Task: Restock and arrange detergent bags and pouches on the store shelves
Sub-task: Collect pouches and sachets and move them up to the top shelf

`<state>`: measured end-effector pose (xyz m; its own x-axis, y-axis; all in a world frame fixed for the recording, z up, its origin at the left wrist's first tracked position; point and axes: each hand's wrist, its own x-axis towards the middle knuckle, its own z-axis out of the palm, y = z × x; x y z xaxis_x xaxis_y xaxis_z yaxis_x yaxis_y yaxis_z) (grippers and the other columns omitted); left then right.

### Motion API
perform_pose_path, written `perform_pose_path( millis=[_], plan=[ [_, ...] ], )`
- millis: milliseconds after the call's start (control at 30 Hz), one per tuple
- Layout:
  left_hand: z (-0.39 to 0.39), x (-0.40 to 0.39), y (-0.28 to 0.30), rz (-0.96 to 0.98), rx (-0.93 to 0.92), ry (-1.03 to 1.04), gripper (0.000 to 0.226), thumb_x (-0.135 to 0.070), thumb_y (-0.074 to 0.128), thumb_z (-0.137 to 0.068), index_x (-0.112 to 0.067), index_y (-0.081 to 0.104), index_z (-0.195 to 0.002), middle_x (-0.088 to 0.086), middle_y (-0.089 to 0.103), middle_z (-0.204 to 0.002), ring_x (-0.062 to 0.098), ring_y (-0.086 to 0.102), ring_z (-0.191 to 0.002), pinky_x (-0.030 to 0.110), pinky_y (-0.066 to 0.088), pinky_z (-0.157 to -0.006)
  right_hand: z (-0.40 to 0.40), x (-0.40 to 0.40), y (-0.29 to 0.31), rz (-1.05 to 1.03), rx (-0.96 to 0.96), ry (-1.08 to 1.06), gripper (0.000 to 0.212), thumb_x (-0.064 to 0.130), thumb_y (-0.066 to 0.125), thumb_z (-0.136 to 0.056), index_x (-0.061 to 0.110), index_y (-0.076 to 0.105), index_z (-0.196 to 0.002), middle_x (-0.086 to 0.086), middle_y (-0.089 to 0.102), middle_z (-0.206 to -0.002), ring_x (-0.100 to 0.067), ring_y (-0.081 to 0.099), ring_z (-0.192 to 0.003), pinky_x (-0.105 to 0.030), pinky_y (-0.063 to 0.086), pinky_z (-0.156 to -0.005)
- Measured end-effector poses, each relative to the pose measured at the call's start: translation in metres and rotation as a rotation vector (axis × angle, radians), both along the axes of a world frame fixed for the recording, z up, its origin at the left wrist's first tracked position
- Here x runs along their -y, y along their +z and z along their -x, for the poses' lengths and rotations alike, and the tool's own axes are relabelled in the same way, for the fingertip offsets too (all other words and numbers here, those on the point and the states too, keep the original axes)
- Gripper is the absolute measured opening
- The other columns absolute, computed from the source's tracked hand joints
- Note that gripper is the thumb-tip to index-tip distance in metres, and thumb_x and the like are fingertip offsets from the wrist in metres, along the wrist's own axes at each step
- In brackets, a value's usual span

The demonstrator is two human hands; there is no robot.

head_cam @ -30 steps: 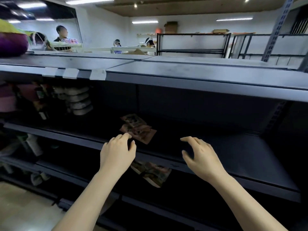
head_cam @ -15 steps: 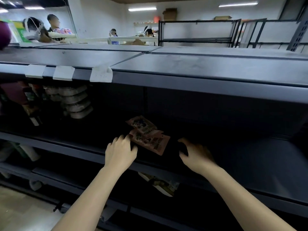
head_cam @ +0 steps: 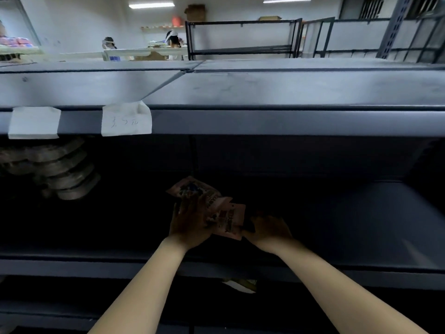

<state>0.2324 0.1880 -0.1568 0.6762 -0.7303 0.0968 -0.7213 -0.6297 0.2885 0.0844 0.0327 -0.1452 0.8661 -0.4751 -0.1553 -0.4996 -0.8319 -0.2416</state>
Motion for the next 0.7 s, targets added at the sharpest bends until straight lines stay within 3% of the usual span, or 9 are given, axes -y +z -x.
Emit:
perform_pose_path(
  millis=[133,200,267,333,400,467,533,600,700],
  plan=[
    [-0.013,0.006,-0.006,0.029,-0.094,0.088,0.090,-0.068,0.049,-0.079,-0.031,0.011,-0.151,0.004,0.015,-0.157,0.028,0.016,-0.143,0.045,0.023,-0.113,-0.007,0.001,-0.013,-0.025,0.051,-0.044,0.094,0.088,0.020,-0.074,0.038,-0.002,-0.150,0.006,0.000,-0.161,-0.022,-0.005,-0.147,-0.048,-0.005,-0.115],
    [-0.015,0.010,-0.004,0.045,-0.053,0.142,0.084,-0.063,0.053,-0.080,-0.030,0.019,-0.149,0.005,0.024,-0.154,0.029,0.025,-0.139,0.042,0.030,-0.110,-0.012,0.002,-0.017,-0.065,0.046,-0.069,0.098,0.087,0.032,-0.073,0.039,-0.006,-0.150,0.007,-0.009,-0.160,-0.023,-0.018,-0.145,-0.050,-0.014,-0.113],
    [-0.011,0.016,0.001,0.051,-0.008,0.161,0.073,-0.057,0.054,-0.083,-0.033,0.027,-0.146,0.004,0.032,-0.150,0.028,0.031,-0.136,0.038,0.033,-0.106,-0.020,-0.001,-0.020,-0.139,0.101,-0.111,0.102,0.076,0.053,-0.073,0.035,0.003,-0.152,0.006,-0.003,-0.161,-0.022,-0.019,-0.145,-0.049,-0.016,-0.112],
    [-0.005,0.019,0.004,0.069,0.055,0.170,0.054,-0.048,0.048,-0.091,-0.037,0.034,-0.142,0.003,0.040,-0.145,0.026,0.040,-0.130,0.033,0.038,-0.100,-0.030,-0.008,-0.019,-0.215,0.187,-0.218,0.102,0.066,0.064,-0.072,0.030,0.012,-0.152,0.002,0.007,-0.160,-0.021,-0.009,-0.147,-0.047,-0.012,-0.115],
    [-0.002,0.018,0.005,0.126,0.082,0.174,0.039,-0.038,0.039,-0.099,-0.036,0.042,-0.138,0.001,0.048,-0.139,0.022,0.047,-0.124,0.025,0.040,-0.091,-0.038,-0.012,-0.018,-0.220,0.213,-0.318,0.095,0.062,0.064,-0.076,0.025,0.019,-0.151,-0.003,0.016,-0.158,-0.023,0.007,-0.147,-0.047,-0.003,-0.118],
    [-0.003,0.016,0.007,0.164,0.096,0.180,0.035,-0.032,0.034,-0.101,-0.031,0.050,-0.133,0.000,0.054,-0.133,0.019,0.051,-0.118,0.021,0.037,-0.084,-0.040,-0.014,-0.016,-0.199,0.202,-0.353,0.080,0.055,0.060,-0.083,0.022,0.029,-0.148,-0.007,0.026,-0.155,-0.026,0.018,-0.143,-0.045,0.003,-0.119],
    [-0.002,0.015,0.010,0.130,0.180,0.149,0.037,-0.030,0.033,-0.102,-0.031,0.049,-0.135,-0.002,0.055,-0.133,0.017,0.050,-0.119,0.020,0.036,-0.089,-0.038,-0.014,-0.010,-0.277,0.266,-0.368,0.067,0.044,0.059,-0.087,0.018,0.038,-0.145,-0.010,0.036,-0.150,-0.029,0.030,-0.138,-0.041,0.016,-0.117],
    [0.000,0.012,0.013,0.080,0.298,0.093,0.037,-0.031,0.033,-0.102,-0.032,0.048,-0.136,-0.003,0.055,-0.133,0.016,0.050,-0.120,0.024,0.037,-0.096,-0.033,-0.012,-0.001,-0.448,0.397,-0.411,0.054,0.029,0.059,-0.090,0.015,0.043,-0.140,-0.012,0.048,-0.140,-0.030,0.046,-0.126,-0.034,0.039,-0.101],
    [0.004,0.008,0.014,0.045,0.325,0.042,0.036,-0.031,0.037,-0.101,-0.028,0.052,-0.134,0.000,0.053,-0.136,0.020,0.046,-0.126,0.031,0.033,-0.106,-0.019,-0.006,0.020,-0.494,0.560,-0.492,0.037,0.020,0.050,-0.093,0.017,0.048,-0.130,-0.009,0.057,-0.123,-0.027,0.059,-0.104,-0.028,0.044,-0.073]
  ],
)
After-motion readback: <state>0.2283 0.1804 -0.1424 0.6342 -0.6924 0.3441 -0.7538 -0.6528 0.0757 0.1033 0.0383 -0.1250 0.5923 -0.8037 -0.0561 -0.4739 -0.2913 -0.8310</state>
